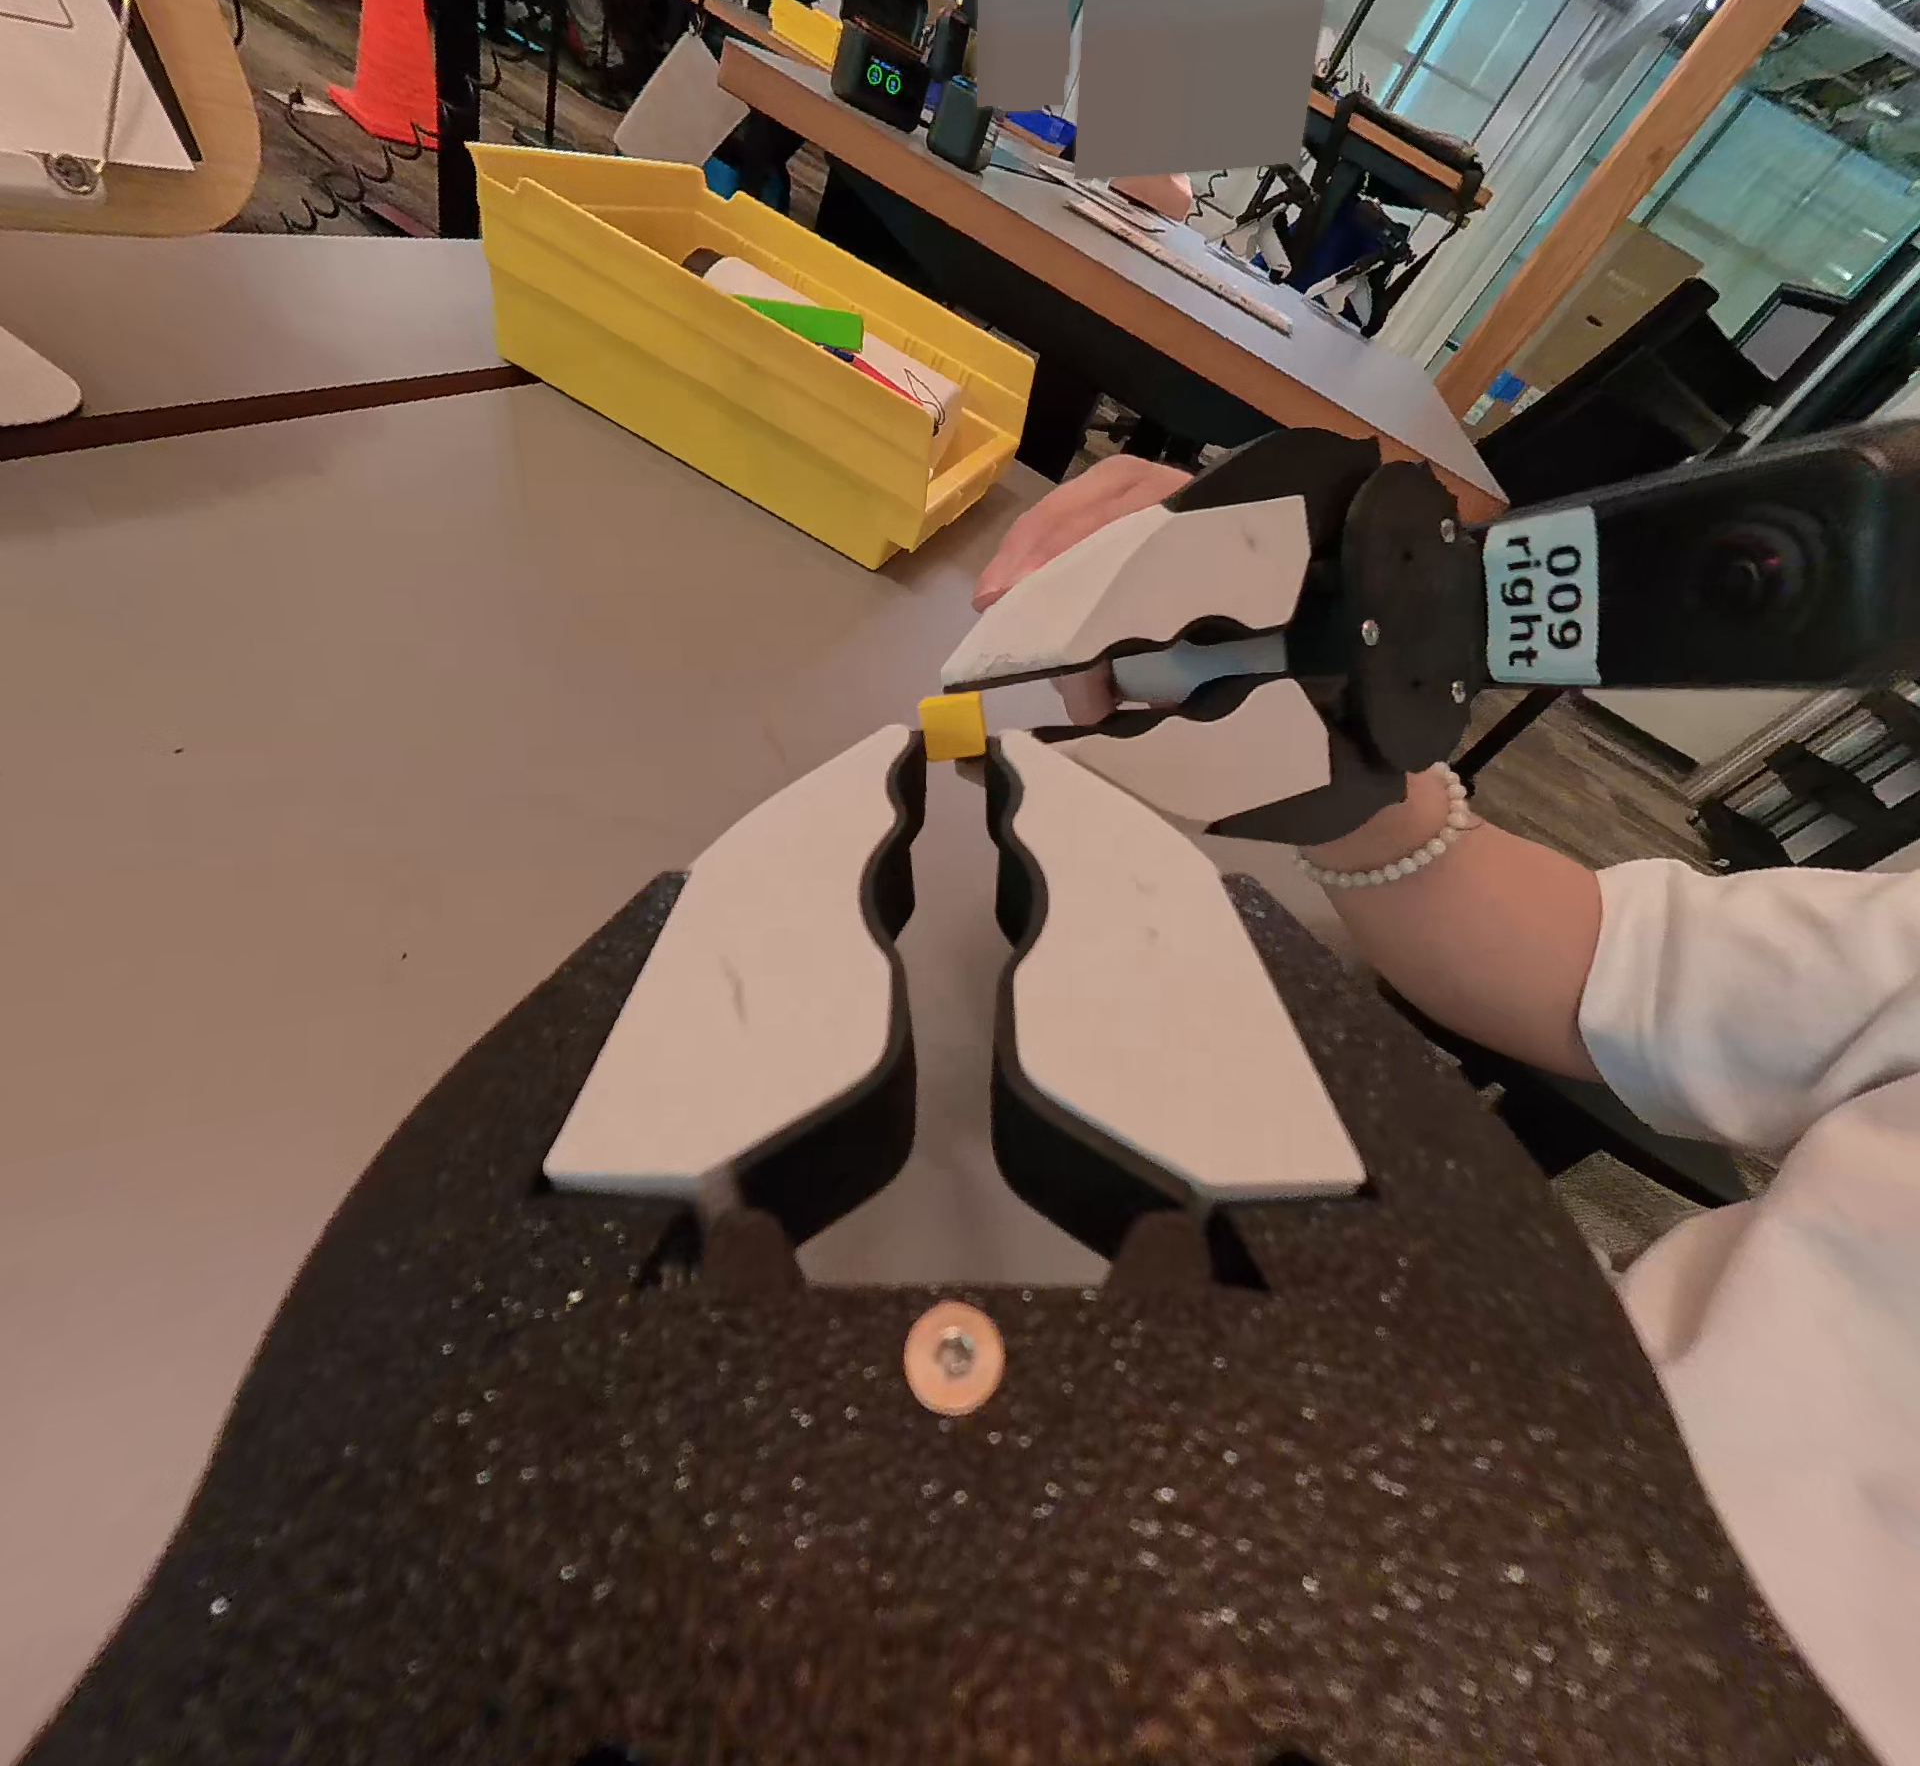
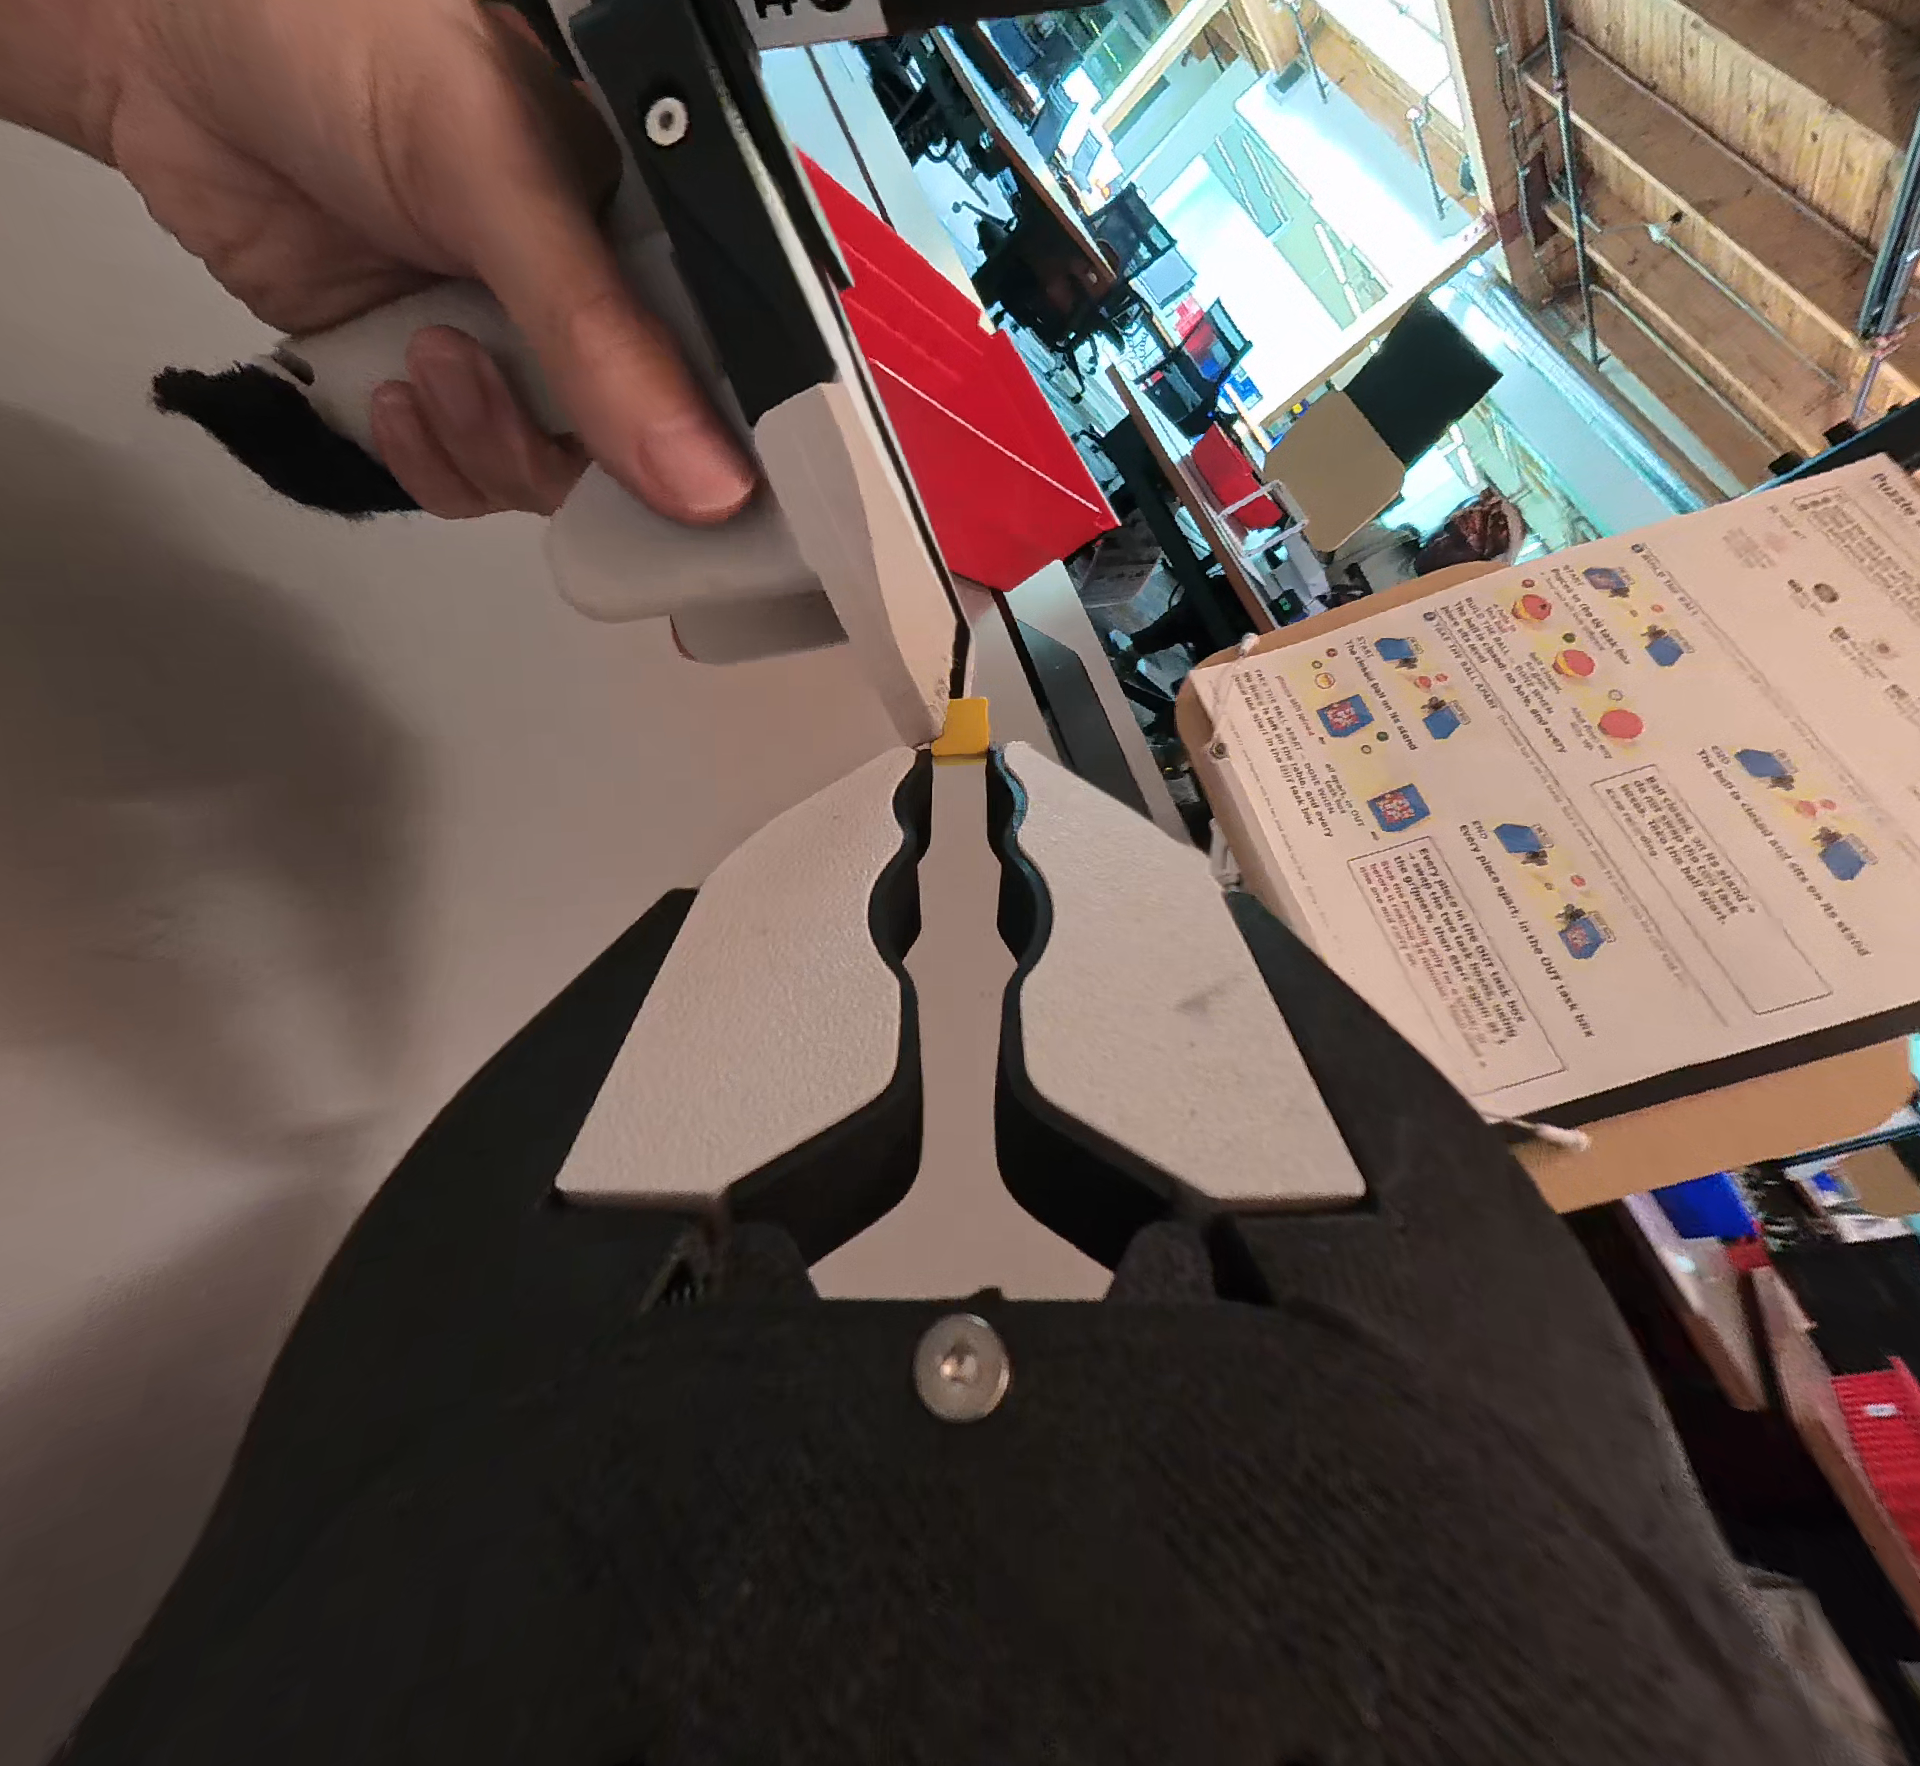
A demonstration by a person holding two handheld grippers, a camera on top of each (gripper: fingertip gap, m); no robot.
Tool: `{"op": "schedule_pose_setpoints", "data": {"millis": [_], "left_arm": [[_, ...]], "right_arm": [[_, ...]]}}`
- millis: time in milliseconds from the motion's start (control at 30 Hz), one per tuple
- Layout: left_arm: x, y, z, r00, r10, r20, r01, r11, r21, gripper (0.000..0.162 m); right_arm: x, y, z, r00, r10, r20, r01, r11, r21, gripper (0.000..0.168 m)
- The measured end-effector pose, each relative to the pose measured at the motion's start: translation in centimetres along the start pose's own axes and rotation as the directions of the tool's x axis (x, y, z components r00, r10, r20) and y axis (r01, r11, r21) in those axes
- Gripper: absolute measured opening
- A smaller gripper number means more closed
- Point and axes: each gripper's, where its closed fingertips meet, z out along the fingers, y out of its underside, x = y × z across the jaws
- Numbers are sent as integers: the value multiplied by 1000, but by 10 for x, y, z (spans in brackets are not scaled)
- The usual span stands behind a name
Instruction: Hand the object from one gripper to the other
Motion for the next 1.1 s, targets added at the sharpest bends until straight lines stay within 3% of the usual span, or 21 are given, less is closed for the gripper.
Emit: {"op": "schedule_pose_setpoints", "data": {"millis": [133,200,300,400,500,600,667,767,900,1000,1100], "left_arm": [[1,-7,-3,996,80,-27,-78,995,68,10],[3,-13,-7,991,123,-48,-116,986,119,10],[9,-19,-14,969,229,-87,-209,958,194,10],[22,-20,-16,926,360,-113,-326,914,241,10],[27,-14,-13,887,449,-102,-419,879,228,10],[31,-13,-13,852,516,-92,-484,842,240,10],[32,-12,-13,839,538,-85,-506,827,246,10],[30,-9,-11,827,557,-80,-527,817,235,10],[32,-8,-11,795,603,-65,-574,782,242,10],[27,-5,-9,786,617,-44,-598,776,200,10],[14,-2,-5,783,622,26,-619,775,126,17]], "right_arm": [[0,-6,-4,971,222,88,-229,971,75,14],[4,-14,-8,876,440,198,-468,875,123,30],[13,-24,-14,563,731,386,-815,567,116,33],[15,-29,-14,232,821,521,-967,253,31,31],[2,-31,-13,7,808,589,-986,103,-129,30],[-3,-36,-14,-132,767,628,-975,14,-222,28],[-2,-35,-14,-170,758,630,-971,-22,-236,29],[-5,-39,-17,-226,720,656,-959,-47,-279,17],[-7,-42,-18,-245,705,666,-953,-49,-299,15],[-10,-37,-15,-205,726,656,-955,-3,-295,14],[-10,-21,-7,-59,812,581,-968,96,-234,13]]}}
